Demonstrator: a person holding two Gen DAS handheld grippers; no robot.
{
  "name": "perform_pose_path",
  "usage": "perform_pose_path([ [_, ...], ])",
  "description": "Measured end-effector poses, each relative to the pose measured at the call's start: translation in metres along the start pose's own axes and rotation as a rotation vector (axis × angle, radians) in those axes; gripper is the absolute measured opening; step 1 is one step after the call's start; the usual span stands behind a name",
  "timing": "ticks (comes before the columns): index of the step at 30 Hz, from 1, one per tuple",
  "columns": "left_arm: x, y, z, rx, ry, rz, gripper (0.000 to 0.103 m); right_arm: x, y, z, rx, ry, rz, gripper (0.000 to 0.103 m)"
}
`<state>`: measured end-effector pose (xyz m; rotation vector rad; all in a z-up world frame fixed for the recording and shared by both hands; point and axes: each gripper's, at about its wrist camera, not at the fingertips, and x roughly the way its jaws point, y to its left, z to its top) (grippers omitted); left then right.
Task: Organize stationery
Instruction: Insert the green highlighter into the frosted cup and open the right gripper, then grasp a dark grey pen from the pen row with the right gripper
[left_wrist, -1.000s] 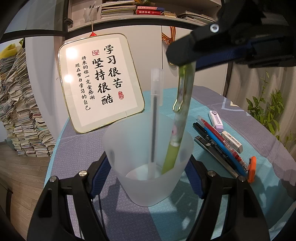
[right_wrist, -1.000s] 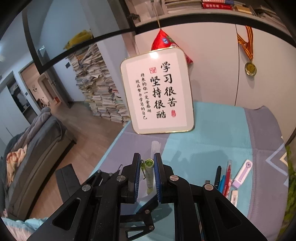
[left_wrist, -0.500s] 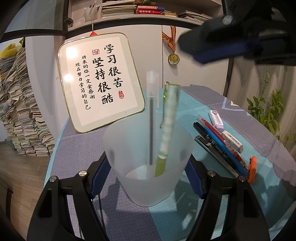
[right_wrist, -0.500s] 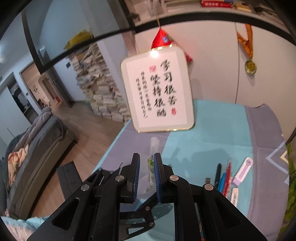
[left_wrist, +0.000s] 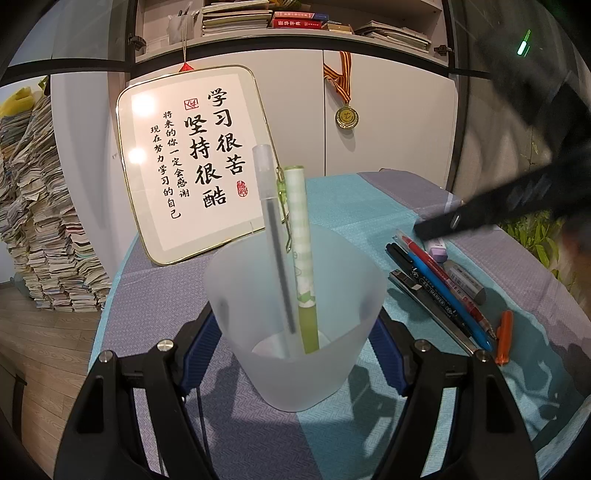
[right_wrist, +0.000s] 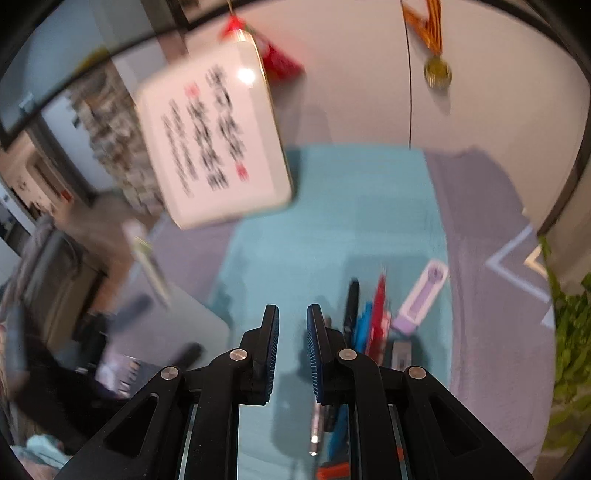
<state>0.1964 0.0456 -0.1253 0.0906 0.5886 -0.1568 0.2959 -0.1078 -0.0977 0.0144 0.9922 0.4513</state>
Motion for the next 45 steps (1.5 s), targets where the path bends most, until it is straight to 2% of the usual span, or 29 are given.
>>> perform_pose_path([
  [6,0.000,0.000,0.000,0.000,0.000,0.000,0.074,0.037,-0.005,-0.006,-0.007,0.096,-0.024,0.015],
  [12,0.000,0.000,0.000,0.000,0.000,0.000,0.074,0.048,-0.004,-0.006,-0.022,0.120,-0.053,0.016],
  [13,0.000,0.000,0.000,0.000,0.000,0.001,0.074,0.049,-0.005,-0.007,-0.023,0.122,-0.057,0.018],
  [16,0.000,0.000,0.000,0.000,0.000,0.000,0.074,0.052,-0.006,-0.007,-0.022,0.120,-0.070,0.037],
  [17,0.000,0.000,0.000,0.000,0.000,0.000,0.074,0.052,-0.006,-0.006,-0.023,0.113,-0.072,0.038],
  [25,0.000,0.000,0.000,0.000,0.000,0.000,0.074,0.064,0.000,-0.006,-0.053,0.147,-0.076,0.038],
  [27,0.000,0.000,0.000,-0.001,0.000,0.000,0.074,0.065,0.000,-0.007,-0.061,0.138,-0.091,0.035],
  [29,0.000,0.000,0.000,-0.002,0.001,-0.001,0.074,0.065,0.001,-0.007,-0.069,0.130,-0.131,0.014],
  [30,0.000,0.000,0.000,-0.001,0.001,-0.001,0.074,0.065,-0.001,-0.008,-0.065,0.129,-0.137,0.012],
  [36,0.000,0.000,0.000,-0.001,0.001,0.000,0.074,0.050,-0.011,-0.009,-0.001,0.092,-0.088,0.012],
  [45,0.000,0.000,0.000,-0.001,0.001,0.000,0.074,-0.003,-0.002,-0.009,-0.003,-0.053,-0.035,0.012],
])
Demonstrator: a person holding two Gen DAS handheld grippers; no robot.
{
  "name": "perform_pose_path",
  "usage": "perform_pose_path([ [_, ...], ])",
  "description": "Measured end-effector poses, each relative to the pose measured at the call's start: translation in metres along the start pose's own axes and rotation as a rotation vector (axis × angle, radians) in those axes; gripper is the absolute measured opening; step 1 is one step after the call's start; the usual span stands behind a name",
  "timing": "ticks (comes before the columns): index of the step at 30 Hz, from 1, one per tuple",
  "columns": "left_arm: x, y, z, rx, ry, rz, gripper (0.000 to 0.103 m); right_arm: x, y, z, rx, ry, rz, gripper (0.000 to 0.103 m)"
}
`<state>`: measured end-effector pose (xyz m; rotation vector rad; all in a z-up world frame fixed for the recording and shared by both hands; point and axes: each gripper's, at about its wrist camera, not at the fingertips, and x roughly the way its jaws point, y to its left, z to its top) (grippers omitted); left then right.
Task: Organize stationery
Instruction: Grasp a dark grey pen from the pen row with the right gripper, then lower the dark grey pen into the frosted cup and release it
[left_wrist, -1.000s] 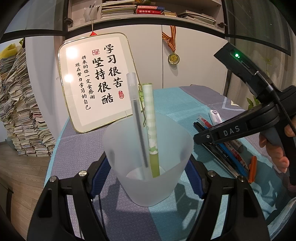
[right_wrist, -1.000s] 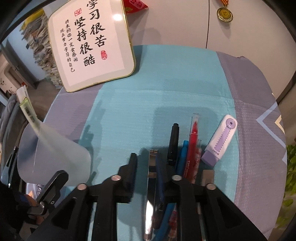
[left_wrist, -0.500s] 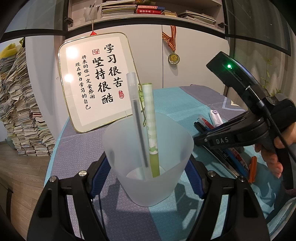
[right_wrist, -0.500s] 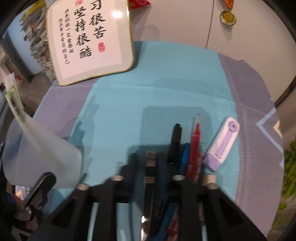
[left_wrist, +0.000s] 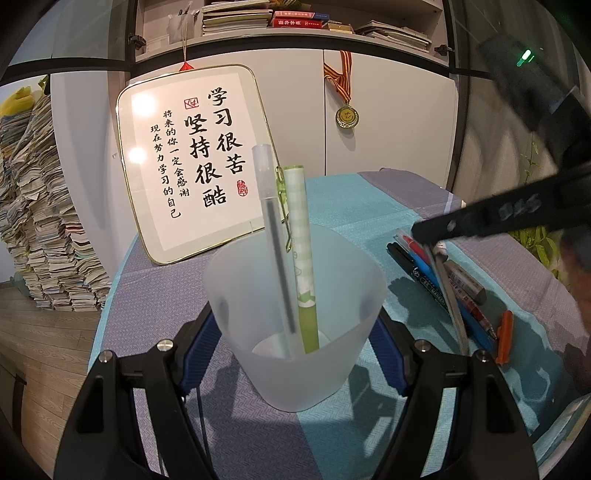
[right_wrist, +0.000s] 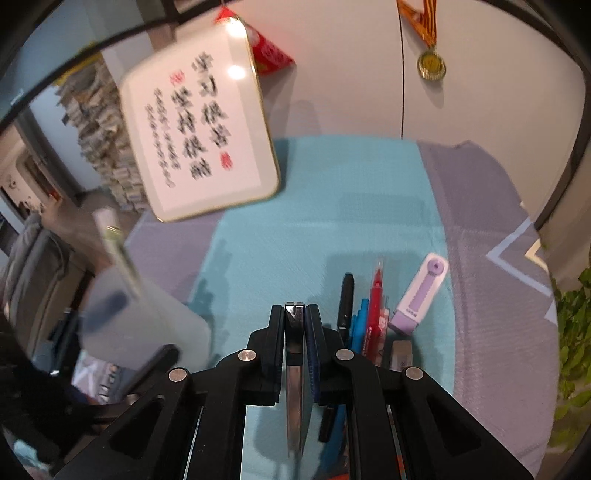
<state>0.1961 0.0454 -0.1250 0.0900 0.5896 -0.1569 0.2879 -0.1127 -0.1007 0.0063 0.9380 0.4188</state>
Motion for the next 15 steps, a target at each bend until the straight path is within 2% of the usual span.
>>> perform_pose_path([
  [15,0.000,0.000,0.000,0.001,-0.001,0.000,0.074,-0.076,0.036,0.016,-0.037,-0.221,0.062,0.012],
])
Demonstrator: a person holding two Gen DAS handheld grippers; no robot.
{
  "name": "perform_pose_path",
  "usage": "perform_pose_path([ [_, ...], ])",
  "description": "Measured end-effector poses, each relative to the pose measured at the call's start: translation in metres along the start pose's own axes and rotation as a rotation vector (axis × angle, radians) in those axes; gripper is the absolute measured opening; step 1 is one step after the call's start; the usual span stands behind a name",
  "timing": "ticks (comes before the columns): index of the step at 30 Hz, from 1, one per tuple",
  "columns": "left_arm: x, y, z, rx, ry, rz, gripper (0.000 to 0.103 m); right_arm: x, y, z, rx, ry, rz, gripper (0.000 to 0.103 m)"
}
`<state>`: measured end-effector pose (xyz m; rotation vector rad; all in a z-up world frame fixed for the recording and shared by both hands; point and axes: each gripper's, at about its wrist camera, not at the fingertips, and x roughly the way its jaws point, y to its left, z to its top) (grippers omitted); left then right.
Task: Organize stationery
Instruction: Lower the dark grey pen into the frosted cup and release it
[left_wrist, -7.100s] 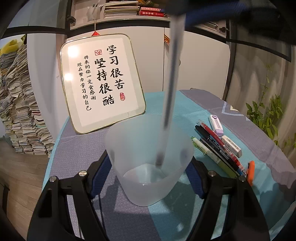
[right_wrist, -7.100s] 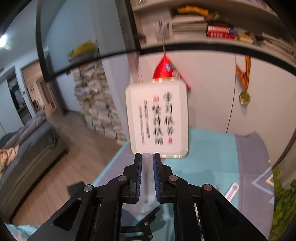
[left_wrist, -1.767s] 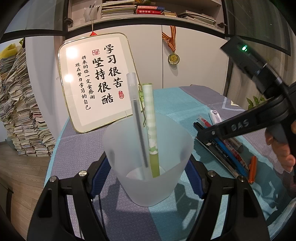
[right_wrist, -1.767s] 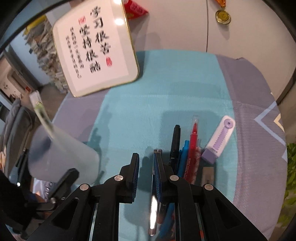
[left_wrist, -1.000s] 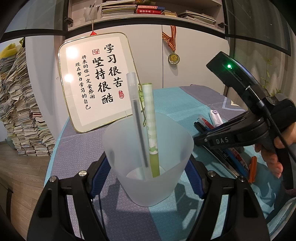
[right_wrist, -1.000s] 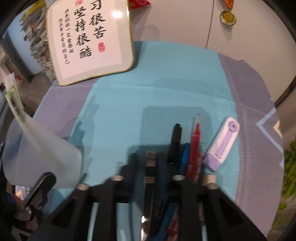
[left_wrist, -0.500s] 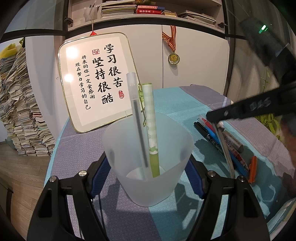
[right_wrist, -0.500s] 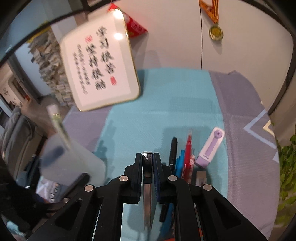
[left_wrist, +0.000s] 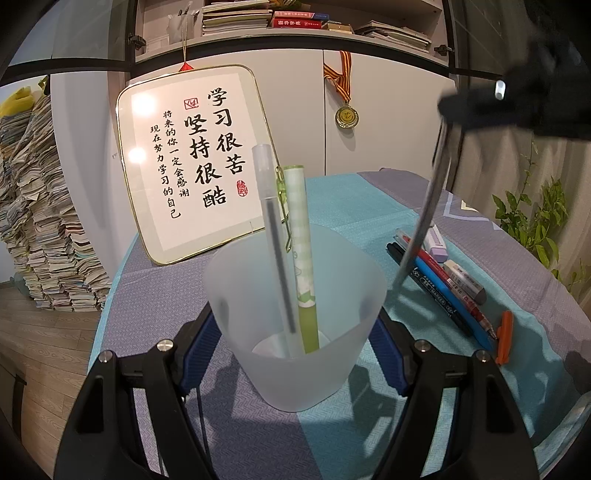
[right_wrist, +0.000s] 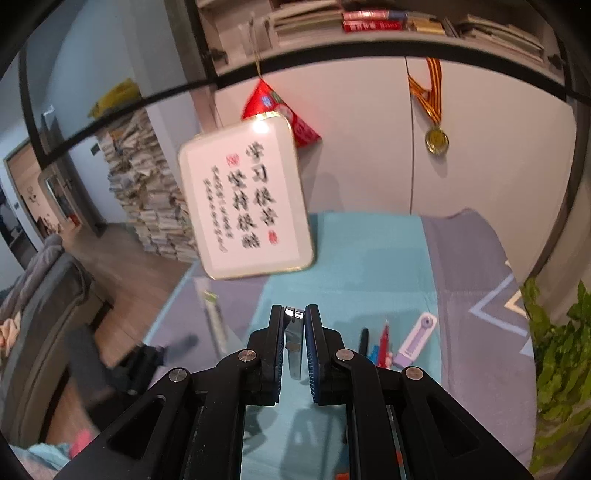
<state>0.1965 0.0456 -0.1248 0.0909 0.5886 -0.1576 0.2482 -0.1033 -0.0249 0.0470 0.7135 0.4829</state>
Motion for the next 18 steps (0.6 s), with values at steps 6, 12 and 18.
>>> perform_pose_path([
  [6,0.000,-0.001,0.000,0.001,0.000,-0.004,0.074,-0.033,0.022,0.013,-0.031,-0.088,0.053,0.012],
  [12,0.000,-0.001,0.000,0.001,0.000,-0.004,0.074,-0.052,0.040,0.023,-0.063,-0.136,0.114,0.012],
  [18,0.000,-0.001,0.000,0.001,-0.001,-0.004,0.074,-0.030,0.049,0.019,-0.080,-0.070,0.136,0.012],
])
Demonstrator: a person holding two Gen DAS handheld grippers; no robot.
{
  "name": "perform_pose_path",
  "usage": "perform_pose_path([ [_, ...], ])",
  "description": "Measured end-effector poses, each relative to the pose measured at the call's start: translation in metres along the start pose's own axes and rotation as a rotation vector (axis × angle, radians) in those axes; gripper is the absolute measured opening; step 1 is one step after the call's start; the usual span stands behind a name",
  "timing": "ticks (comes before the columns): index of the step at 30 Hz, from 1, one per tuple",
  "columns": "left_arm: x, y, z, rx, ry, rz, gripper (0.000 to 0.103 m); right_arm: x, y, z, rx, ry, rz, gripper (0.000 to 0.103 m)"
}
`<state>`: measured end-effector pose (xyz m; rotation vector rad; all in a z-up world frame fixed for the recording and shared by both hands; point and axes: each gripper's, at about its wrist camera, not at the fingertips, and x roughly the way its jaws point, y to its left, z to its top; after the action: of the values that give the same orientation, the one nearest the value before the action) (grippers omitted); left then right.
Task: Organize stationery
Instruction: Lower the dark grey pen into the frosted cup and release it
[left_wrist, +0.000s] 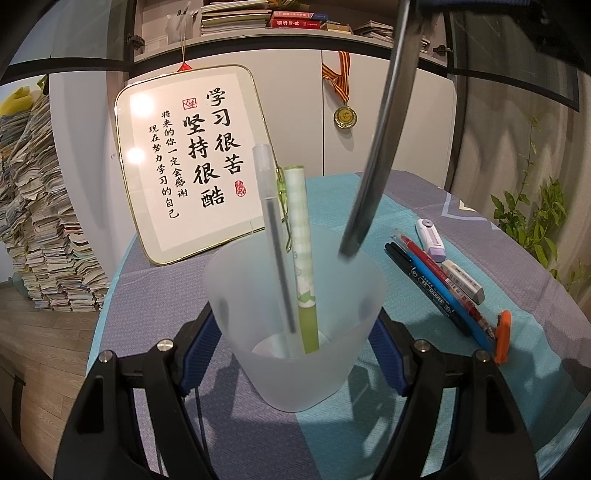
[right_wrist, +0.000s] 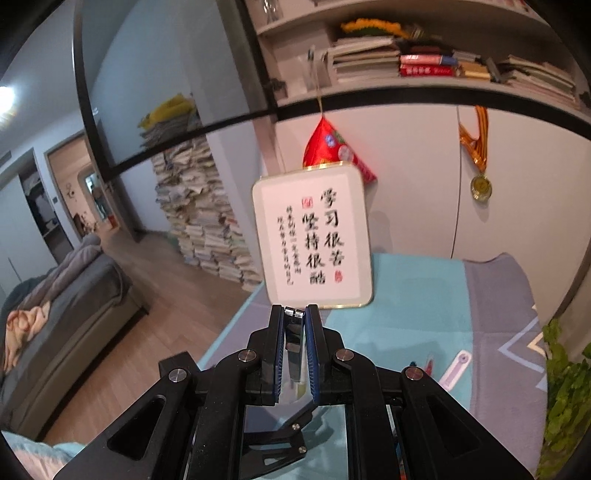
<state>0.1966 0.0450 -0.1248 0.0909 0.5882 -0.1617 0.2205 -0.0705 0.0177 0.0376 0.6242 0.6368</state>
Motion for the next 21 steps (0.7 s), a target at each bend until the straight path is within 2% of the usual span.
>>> perform_pose_path([
  [14,0.000,0.000,0.000,0.000,0.000,0.000,0.074,0.042,-0.005,-0.020,0.013,0.152,0.006,0.012],
  [21,0.000,0.000,0.000,0.000,0.000,0.000,0.074,0.054,-0.008,-0.027,0.020,0.197,0.004,0.012],
])
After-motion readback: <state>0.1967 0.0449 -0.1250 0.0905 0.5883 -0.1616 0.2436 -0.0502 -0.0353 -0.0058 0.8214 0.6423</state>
